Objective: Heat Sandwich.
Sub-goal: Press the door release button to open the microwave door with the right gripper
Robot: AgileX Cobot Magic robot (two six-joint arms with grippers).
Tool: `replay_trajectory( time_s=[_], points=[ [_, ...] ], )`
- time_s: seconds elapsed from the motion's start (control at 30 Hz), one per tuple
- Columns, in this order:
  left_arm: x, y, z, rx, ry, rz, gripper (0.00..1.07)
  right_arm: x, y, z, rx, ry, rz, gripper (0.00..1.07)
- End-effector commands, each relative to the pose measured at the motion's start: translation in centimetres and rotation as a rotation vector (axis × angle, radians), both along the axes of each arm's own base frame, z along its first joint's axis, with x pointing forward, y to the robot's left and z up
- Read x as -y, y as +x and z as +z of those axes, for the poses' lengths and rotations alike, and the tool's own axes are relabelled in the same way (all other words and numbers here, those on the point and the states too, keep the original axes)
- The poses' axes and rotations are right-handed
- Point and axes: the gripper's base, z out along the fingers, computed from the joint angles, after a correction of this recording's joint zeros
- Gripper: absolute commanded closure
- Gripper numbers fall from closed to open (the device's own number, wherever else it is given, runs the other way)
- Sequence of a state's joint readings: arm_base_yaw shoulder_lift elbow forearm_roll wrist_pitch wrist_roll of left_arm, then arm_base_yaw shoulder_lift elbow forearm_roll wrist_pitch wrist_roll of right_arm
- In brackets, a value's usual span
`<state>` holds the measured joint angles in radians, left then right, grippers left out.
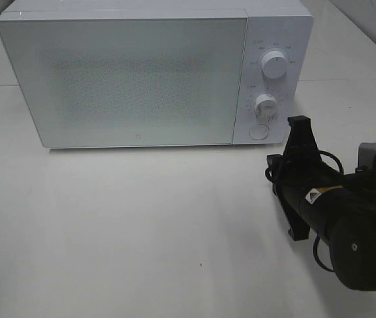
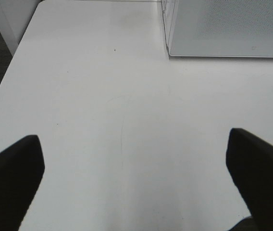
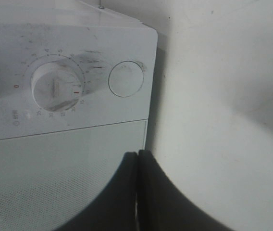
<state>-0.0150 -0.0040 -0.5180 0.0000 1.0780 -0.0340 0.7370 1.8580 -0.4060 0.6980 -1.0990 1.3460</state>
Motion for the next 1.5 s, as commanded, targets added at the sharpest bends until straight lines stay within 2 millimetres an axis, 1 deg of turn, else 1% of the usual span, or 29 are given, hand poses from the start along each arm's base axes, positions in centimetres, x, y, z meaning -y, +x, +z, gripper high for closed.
replay_trajectory(
  time_s=[0.03, 0.1, 0.13, 0.27, 0.3, 0.37, 0.4, 0.47, 0.57, 0.67, 0.7, 0.73, 0.87, 0.9, 0.97, 1.0, 1.3, 1.5],
  points=[
    [0.0, -0.3, 0.0, 0.029, -0.004, 0.000, 0.09, -0.2, 1.6, 0.1, 0.012, 0.010, 0.030, 1.07],
    [0.0, -0.3, 0.0, 0.029, -0.004, 0.000, 0.09, -0.3, 2.0, 0.1, 0.008, 0.011, 0.032, 1.07],
    [0.0, -0.3, 0.0, 0.029, -0.004, 0.000, 0.09, -0.2, 2.7, 0.0, 0.009, 0.016, 0.027, 1.07],
    [0.0, -0.3, 0.0, 0.029, -0.004, 0.000, 0.09, 0.0, 3.6, 0.0, 0.010, 0.026, 0.004, 1.07],
    [0.0, -0.3, 0.0, 0.027, 0.001, 0.004, 0.09, 0.2, 4.1, 0.0, -0.011, 0.033, -0.009, 1.07],
    [0.0, -0.2, 0.0, 0.023, 0.001, 0.004, 0.09, 0.3, 4.6, -0.1, -0.040, 0.036, -0.014, 1.07],
    [0.0, -0.2, 0.0, 0.023, 0.001, 0.004, 0.09, 0.3, 4.6, -0.1, -0.040, 0.036, -0.014, 1.07],
    [0.0, -0.2, 0.0, 0.023, 0.001, 0.004, 0.09, 0.5, 5.3, 0.1, -0.043, 0.034, 0.003, 1.07],
    [0.0, -0.2, 0.0, 0.023, 0.001, 0.004, 0.09, 0.7, 5.8, 0.1, -0.045, 0.036, 0.000, 1.07],
    [0.0, -0.2, 0.0, 0.023, 0.001, 0.004, 0.09, 1.0, 6.7, -0.3, -0.062, 0.035, -0.016, 1.07],
    [0.0, -0.2, 0.0, 0.023, 0.001, 0.004, 0.09, 1.0, 6.7, -0.3, -0.062, 0.035, -0.016, 1.07],
    [0.0, -0.2, 0.0, 0.023, 0.001, 0.004, 0.09, 1.0, 7.3, -0.6, -0.066, 0.035, -0.016, 1.07],
    [0.0, -0.2, 0.0, 0.023, 0.001, 0.004, 0.09, 0.7, 7.9, -0.9, -0.065, 0.042, -0.022, 1.07],
    [0.0, -0.2, 0.0, 0.023, 0.001, 0.004, 0.09, 0.8, 8.5, -1.1, -0.061, 0.042, -0.028, 1.07],
    [0.0, -0.2, 0.0, 0.023, 0.001, 0.004, 0.09, 0.9, 8.9, -1.3, -0.060, 0.041, -0.034, 1.07],
    [0.0, -0.2, 0.0, 0.023, 0.001, 0.004, 0.09, 0.7, 9.3, -1.5, -0.060, 0.042, -0.031, 1.07],
    [0.0, -0.2, 0.0, 0.023, 0.001, 0.004, 0.09, 0.0, 10.6, -2.5, -0.076, 0.058, -0.044, 1.07],
    [0.0, -0.2, 0.0, 0.023, 0.001, 0.004, 0.09, 0.2, 11.2, -2.4, -0.050, 0.047, -0.077, 1.07]
  ],
)
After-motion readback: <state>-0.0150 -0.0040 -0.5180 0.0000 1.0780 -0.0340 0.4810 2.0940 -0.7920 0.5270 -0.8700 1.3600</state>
